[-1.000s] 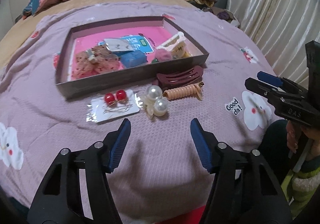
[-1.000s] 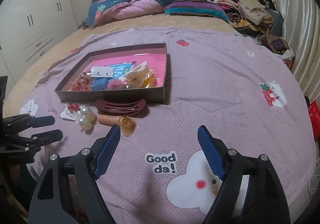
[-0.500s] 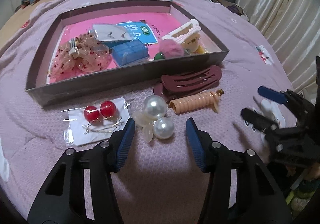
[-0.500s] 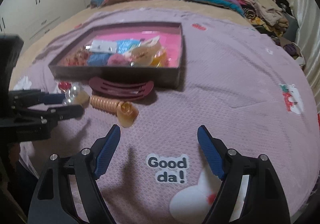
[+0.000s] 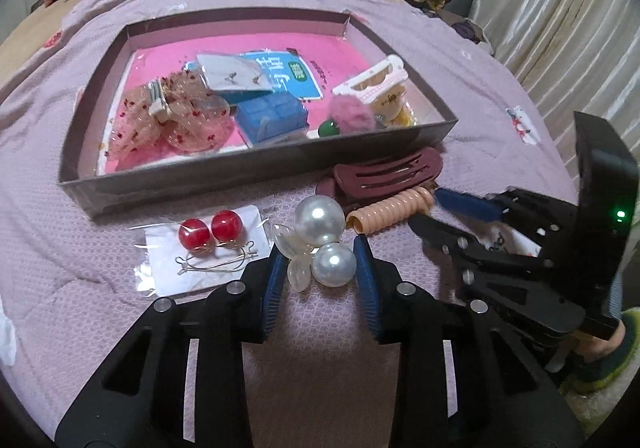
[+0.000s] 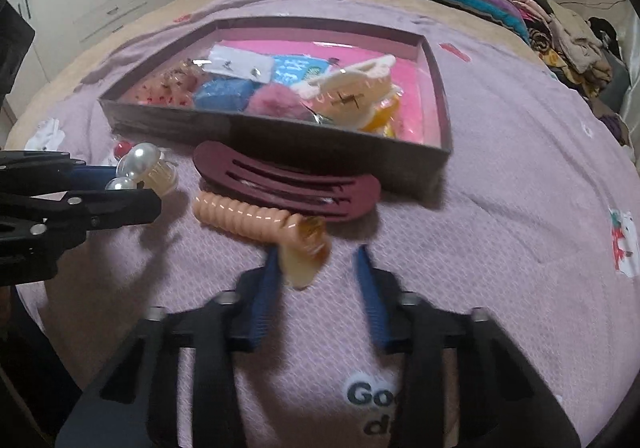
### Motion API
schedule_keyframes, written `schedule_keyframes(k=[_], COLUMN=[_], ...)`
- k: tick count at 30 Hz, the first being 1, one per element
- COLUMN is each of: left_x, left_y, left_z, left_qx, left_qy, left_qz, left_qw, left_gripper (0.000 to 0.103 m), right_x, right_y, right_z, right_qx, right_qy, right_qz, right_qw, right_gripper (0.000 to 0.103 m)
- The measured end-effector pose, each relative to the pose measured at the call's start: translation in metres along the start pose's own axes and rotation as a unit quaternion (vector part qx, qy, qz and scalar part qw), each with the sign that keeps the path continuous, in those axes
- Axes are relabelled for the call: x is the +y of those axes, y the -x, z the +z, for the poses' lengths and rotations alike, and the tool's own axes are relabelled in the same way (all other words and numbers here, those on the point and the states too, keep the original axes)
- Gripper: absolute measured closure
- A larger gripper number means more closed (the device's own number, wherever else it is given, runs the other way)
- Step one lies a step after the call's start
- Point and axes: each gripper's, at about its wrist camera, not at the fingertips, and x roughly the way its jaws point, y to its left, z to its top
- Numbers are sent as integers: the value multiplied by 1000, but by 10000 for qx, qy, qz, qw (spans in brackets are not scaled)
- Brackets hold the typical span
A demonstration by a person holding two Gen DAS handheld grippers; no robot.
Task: Organize jewelry
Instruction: 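Grasp the pearl hair clip with the left tool while the right grasps the peach coil tie, then carry the pearl clip and coil tie into the box and release both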
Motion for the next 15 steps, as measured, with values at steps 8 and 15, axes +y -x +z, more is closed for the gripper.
schedule_keyframes(k=[8, 15], left_x=[4, 11], left_y=[23, 53], left_z=[4, 9], left_qx=[-200, -524], left_qy=[59, 116], left_qz=[-79, -63], left_qw=[9998, 9985], left_gripper=[78, 78], right_x=[3, 7], right_y=[25, 68], right_z=[-5, -5], right_qx=[-302, -752], right_qy=[1, -35], right_qz=[-40, -68], right_qw=[9995, 9971], right_gripper=[94, 94])
